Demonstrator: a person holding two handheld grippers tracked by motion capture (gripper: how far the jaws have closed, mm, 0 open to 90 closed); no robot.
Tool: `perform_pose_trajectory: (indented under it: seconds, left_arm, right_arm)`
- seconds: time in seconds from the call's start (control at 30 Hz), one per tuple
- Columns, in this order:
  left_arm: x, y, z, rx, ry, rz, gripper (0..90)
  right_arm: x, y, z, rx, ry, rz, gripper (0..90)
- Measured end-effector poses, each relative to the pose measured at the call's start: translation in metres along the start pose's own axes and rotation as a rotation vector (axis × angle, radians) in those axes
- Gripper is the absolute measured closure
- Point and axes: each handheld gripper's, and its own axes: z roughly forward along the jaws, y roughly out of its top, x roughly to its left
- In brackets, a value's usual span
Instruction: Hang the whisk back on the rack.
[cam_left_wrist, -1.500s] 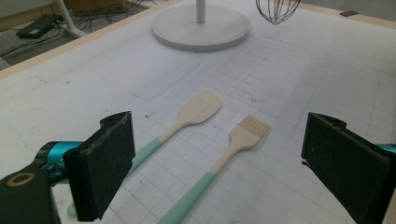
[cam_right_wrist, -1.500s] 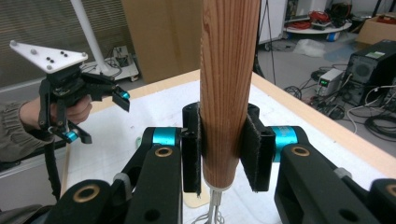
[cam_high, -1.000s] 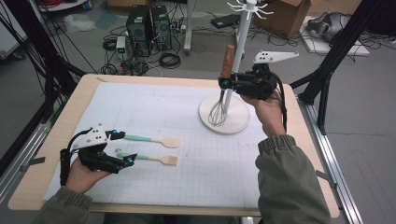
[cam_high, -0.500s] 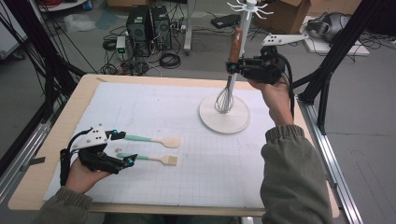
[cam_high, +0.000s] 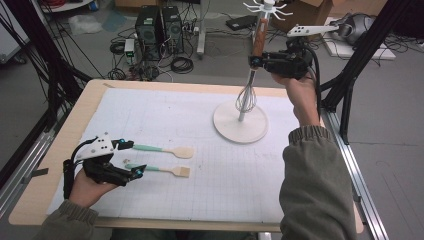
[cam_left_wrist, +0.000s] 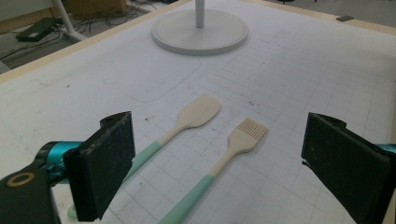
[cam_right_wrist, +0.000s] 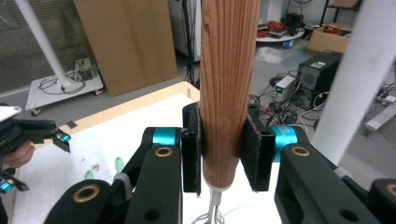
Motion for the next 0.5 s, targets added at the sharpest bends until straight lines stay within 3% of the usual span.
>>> perform_pose_trajectory:
  seconds: [0.5]
  left_arm:
    - [-0.0019,0.0009,-0.0001,-0.002,-0.009,0.003,10.2]
  right_arm:
    - [-0.0094,0.0033,0.0050,-0.001,-0.016,0.035,71.8]
